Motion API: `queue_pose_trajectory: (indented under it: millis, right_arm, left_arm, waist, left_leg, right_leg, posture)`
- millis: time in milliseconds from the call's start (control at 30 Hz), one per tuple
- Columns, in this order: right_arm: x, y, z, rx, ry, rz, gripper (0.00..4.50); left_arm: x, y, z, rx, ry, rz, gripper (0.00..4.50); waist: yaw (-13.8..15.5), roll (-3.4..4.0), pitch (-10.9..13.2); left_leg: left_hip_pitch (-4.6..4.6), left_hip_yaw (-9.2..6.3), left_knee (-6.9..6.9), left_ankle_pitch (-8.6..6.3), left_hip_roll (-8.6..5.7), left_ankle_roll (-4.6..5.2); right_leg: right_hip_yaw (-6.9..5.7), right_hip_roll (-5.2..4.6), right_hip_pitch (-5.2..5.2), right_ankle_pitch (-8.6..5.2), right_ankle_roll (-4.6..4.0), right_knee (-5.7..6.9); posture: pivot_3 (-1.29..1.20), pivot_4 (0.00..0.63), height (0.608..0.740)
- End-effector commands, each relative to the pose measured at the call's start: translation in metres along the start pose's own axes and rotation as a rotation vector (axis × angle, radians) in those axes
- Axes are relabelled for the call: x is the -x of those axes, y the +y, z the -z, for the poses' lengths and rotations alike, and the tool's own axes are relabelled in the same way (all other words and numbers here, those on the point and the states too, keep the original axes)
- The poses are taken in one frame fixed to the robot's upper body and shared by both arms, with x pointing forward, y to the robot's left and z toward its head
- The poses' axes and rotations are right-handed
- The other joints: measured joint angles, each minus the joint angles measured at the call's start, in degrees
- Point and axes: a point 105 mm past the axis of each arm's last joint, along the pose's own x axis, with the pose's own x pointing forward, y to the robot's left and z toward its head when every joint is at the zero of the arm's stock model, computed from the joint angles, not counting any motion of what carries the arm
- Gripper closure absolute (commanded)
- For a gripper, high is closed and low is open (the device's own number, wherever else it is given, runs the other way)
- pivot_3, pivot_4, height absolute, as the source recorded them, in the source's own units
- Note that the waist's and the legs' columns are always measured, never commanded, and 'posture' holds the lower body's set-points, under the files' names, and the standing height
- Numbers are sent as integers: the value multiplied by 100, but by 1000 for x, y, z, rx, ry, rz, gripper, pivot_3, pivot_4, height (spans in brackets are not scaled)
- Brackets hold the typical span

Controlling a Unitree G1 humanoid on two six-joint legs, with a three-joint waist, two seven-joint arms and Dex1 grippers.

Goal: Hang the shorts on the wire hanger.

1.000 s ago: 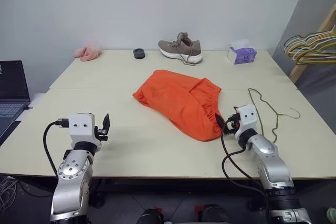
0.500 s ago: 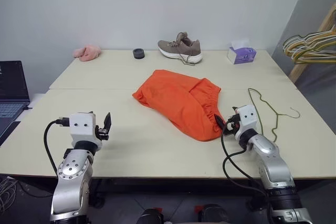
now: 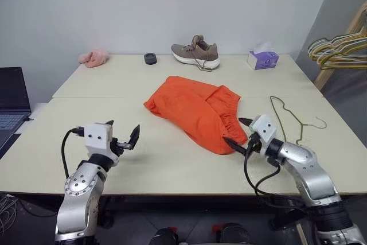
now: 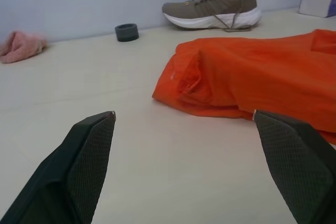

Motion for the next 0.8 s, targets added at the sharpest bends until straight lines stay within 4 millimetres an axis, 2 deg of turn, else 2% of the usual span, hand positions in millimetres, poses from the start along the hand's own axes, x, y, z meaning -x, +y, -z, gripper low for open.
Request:
queue_pose_trajectory:
  millis: [33, 200, 433, 533, 800]
  right_arm:
    - [1, 11, -12, 145, 35, -137, 0]
    - [-15, -4, 4, 172, 147, -86, 0]
    - [-30, -2, 13, 221, 214, -142, 0]
    - [-33, -3, 13, 254, 223, -155, 640]
    - [-38, -20, -11, 509, 165, -128, 3502]
  left_arm:
    - [-4, 0, -11, -56, -38, 34, 59]
    - [-8, -6, -12, -80, -39, 83, 59]
    - [-9, -13, -10, -87, -31, 121, 59]
    - [-9, -13, -10, -89, -33, 124, 0]
    - [-14, -13, -12, -109, -38, 140, 0]
  waist:
    - [-6, -1, 1]
    - [-59, -6, 3]
    - [-111, -8, 5]
    - [-133, -8, 5]
    - [-198, -9, 5]
  left_leg:
    - [0, 1, 0, 0, 0, 0]
    - [2, 0, 0, 0, 2, 0]
    - [-7, 0, -2, -2, 1, -3]
    - [-7, 0, -2, -3, 0, -5]
    - [-3, -2, 0, -3, 1, -5]
  right_leg:
    - [0, 0, 0, 0, 0, -1]
    - [-1, 0, -1, -10, -18, 0]
    - [0, 0, -6, -1, -2, -4]
    - [0, 0, -5, -2, -2, -4]
    - [-1, 0, -2, 0, 3, -1]
  posture:
    - [-154, 0, 740]
    - [-161, 0, 740]
    - [-168, 0, 740]
    - [-171, 0, 740]
    - [-181, 0, 740]
